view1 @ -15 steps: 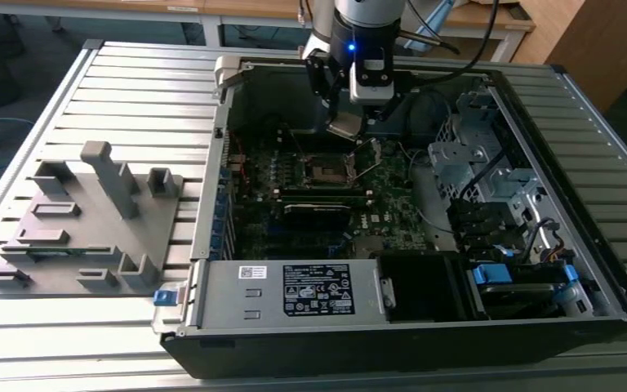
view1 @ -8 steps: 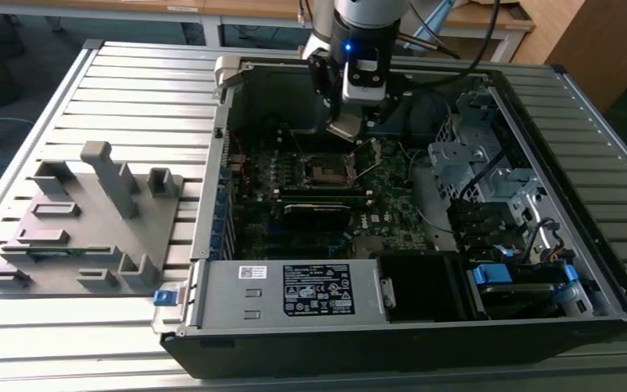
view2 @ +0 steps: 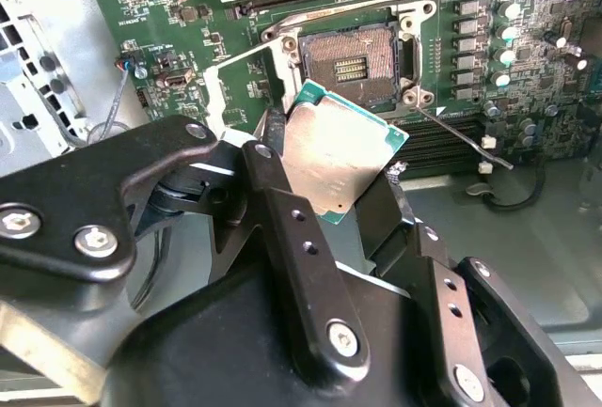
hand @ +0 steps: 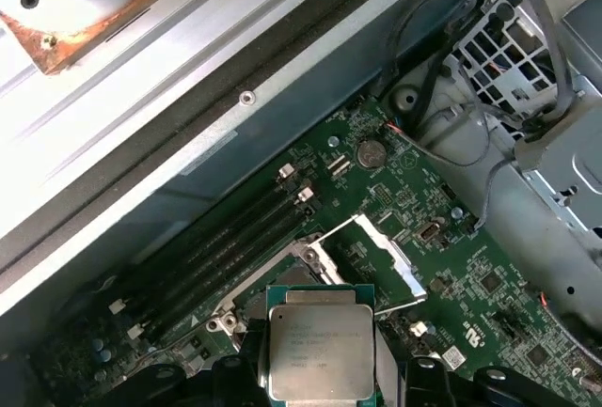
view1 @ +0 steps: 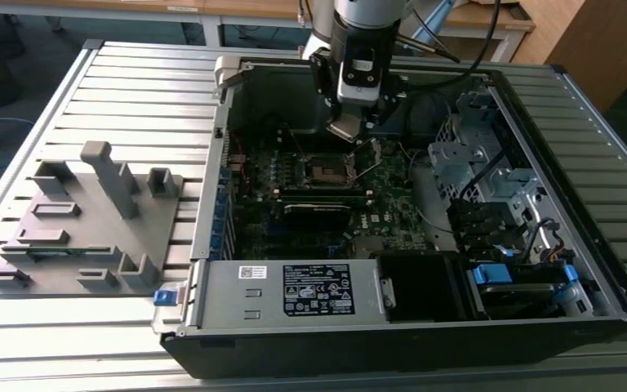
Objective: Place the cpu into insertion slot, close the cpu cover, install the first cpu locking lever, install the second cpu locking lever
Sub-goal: 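Place the cpu into insertion slot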
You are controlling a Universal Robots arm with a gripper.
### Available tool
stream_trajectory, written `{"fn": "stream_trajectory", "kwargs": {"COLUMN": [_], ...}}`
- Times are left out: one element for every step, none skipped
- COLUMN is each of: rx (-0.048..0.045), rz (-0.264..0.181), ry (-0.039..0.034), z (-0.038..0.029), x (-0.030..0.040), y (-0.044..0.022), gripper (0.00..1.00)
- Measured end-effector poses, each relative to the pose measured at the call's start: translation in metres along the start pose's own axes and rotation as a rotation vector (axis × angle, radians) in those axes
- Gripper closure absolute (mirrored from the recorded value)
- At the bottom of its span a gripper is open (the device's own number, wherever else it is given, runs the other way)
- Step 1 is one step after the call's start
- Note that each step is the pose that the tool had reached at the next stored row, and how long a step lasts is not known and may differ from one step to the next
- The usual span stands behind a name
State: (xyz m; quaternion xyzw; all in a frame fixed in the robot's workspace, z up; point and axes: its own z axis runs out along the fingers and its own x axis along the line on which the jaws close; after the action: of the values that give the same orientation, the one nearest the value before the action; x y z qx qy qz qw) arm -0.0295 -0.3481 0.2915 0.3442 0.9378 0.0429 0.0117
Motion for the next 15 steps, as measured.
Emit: {"fn": "stream_trajectory", "kwargs": {"rx": [0.0001, 0.0001, 0.0000, -0.0002, -0.0004, -0.0003, -0.0005, -0.0006, -0.0005, -0.0006, -0.0007, -0.0006, -0.0006, -0.0007, -0.0007], "rz": [0.000, 0.002, 0.008, 0.021, 0.039, 0.057, 0.076, 0.086, 0.086, 0.086, 0.086, 0.086, 0.087, 0.087, 0.090], "ry": [0.0000, -0.0002, -0.0008, -0.0019, -0.0034, -0.0050, -0.0067, -0.0076, -0.0076, -0.0077, -0.0077, -0.0077, -0.0077, -0.0077, -0.0080], "z": [0.0000, 0.0000, 0.0001, 0.0003, 0.0005, 0.0006, 0.0007, 0.0007, 0.0007, 0.0007, 0.0008, 0.0007, 0.0007, 0.0007, 0.0008], "x": [0.0000, 0.0000, 0.0000, 0.0000, 0.0000, 0.0000, 0.0000, 0.0000, 0.0000, 0.0000, 0.0000, 0.0000, 0.0000, 0.0000, 0.0000], "y": [0.0000, 0.0000, 0.0000, 0.0000, 0.0000, 0.0000, -0.0001, -0.0001, -0.0001, -0.0001, -0.0001, -0.0001, -0.0001, -0.0001, -0.0001], "gripper": [0.46, 0.46, 0.46, 0.46, 0.46, 0.46, 0.46, 0.46, 0.46, 0.46, 0.46, 0.46, 0.46, 0.46, 0.46]}}
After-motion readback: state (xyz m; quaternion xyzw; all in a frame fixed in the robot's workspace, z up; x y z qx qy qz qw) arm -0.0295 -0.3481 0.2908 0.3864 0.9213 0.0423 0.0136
